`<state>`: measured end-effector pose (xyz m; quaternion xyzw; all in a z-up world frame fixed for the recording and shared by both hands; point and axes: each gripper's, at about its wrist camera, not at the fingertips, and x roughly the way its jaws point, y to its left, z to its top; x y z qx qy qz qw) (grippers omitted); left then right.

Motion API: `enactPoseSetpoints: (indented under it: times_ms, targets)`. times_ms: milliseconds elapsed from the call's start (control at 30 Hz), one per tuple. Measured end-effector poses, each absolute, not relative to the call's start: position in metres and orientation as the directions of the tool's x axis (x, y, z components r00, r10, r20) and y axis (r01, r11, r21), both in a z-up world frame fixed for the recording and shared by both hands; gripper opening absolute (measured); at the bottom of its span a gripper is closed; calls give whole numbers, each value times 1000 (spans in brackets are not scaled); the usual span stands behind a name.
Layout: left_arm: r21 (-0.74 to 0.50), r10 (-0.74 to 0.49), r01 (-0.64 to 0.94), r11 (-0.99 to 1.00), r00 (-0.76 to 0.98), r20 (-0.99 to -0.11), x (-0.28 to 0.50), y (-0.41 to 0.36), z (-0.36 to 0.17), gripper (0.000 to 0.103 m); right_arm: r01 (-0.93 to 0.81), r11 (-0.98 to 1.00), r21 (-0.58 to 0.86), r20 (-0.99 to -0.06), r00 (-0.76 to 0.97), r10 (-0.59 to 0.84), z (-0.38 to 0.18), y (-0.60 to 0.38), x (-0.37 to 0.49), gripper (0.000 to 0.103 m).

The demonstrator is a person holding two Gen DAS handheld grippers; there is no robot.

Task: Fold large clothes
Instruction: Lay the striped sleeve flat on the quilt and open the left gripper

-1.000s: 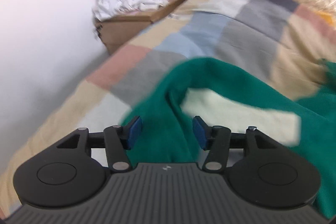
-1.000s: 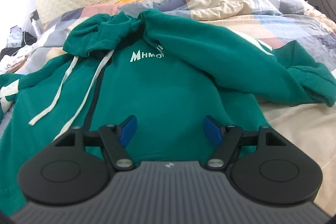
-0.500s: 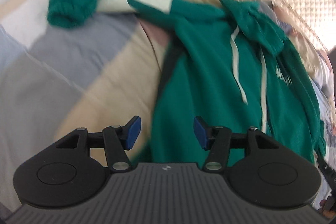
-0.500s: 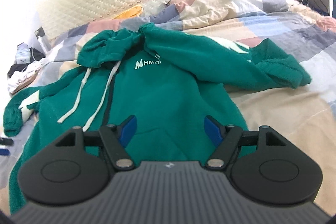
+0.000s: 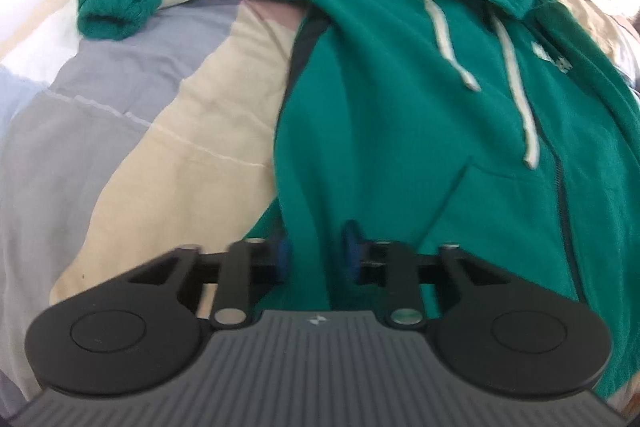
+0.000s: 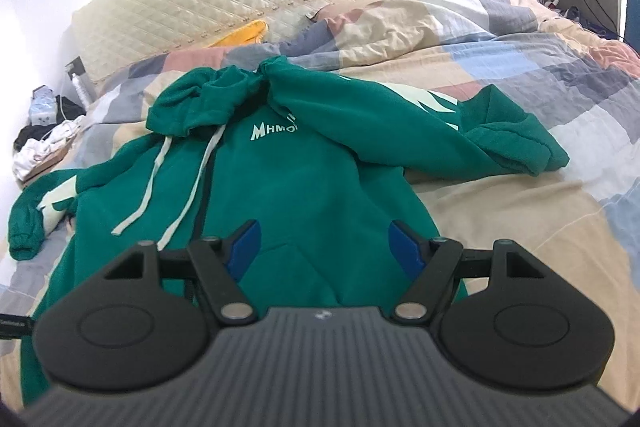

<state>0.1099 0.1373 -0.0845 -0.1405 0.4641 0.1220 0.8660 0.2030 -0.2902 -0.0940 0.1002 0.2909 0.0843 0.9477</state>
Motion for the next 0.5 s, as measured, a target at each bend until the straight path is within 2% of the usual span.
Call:
enactPoseSetpoints:
  times_ms: [33,100,233,367,500]
  targets:
    - [-128,76,-328,936,543,-836,109,136,-81,12,-102,966,237,-535,816,218,-94,-290,202,72]
    - [-130,68,-310,942,554,-830,108,134,-72,10,-105,967,232,-535,817,217,-94,-289,201,72]
    - [-197,42,-339,920,585,-810,99,151,-50,9,-106,967,232,-533,818,217,-94,-289,201,72]
    - [-134,113,-387,912,552,-826,100,161,-57,9,-105,968,229,-534,817,215,-95,-288,204,72]
    - [-107,131,-400,910,524,-842,106,161,-77,10,-110,970,217,-542,813,214,-96,-286,204,72]
